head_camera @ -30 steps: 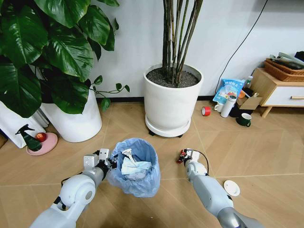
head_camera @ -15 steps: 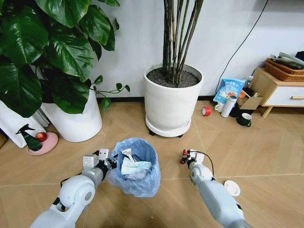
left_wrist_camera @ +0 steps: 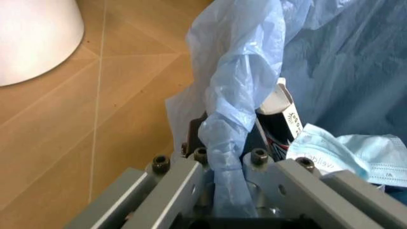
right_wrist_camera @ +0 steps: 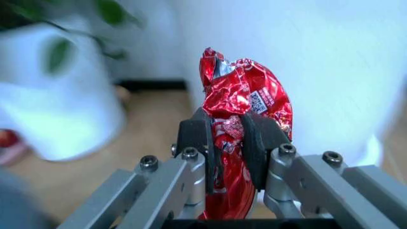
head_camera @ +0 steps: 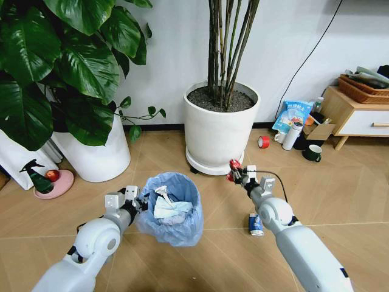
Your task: Pick up the trash bin and place the garbage on the floor into it.
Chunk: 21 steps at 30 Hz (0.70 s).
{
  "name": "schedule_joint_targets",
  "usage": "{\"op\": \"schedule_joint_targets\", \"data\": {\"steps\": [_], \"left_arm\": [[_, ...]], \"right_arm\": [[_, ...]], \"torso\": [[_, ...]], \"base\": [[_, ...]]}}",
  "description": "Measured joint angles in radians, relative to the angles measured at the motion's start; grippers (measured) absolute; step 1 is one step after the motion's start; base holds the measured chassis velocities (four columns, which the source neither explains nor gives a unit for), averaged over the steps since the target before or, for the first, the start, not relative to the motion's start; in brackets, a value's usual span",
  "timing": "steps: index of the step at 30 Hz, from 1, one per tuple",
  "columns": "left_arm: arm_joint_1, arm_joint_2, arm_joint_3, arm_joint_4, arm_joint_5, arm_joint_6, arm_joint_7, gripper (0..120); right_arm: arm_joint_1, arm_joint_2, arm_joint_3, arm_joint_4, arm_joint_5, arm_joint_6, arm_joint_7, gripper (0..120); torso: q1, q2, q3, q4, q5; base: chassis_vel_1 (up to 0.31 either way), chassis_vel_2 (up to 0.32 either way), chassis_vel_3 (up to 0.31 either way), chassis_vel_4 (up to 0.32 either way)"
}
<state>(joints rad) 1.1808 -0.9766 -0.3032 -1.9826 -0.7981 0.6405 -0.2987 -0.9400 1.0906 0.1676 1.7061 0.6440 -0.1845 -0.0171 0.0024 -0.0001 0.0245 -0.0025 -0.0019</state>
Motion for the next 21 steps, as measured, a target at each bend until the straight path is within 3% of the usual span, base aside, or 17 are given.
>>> {"op": "schedule_joint_targets", "data": {"steps": [10,21], "left_arm": [[-0.097,0.021,0.026,0.056,-0.095,0.036,0.008,0],[-0.185,-0.003,0.097,0.111,-0.14,0.06,-0.002,0]], "right_arm": [[0.08,-0.081,-0.099,0.246,0.188,-0.036,-0.011,12],[0.081,-0.105,-0.21,0.289,0.202,-0.057,-0.051,12]], "torso": [[0.0,0.0,0.0,0.0,0.0],[0.0,0.0,0.0,-0.0001,-0.0001]], "base": [[0.0,0.0,0.0,0.0],[0.0,0.0,0.0,0.0]]}}
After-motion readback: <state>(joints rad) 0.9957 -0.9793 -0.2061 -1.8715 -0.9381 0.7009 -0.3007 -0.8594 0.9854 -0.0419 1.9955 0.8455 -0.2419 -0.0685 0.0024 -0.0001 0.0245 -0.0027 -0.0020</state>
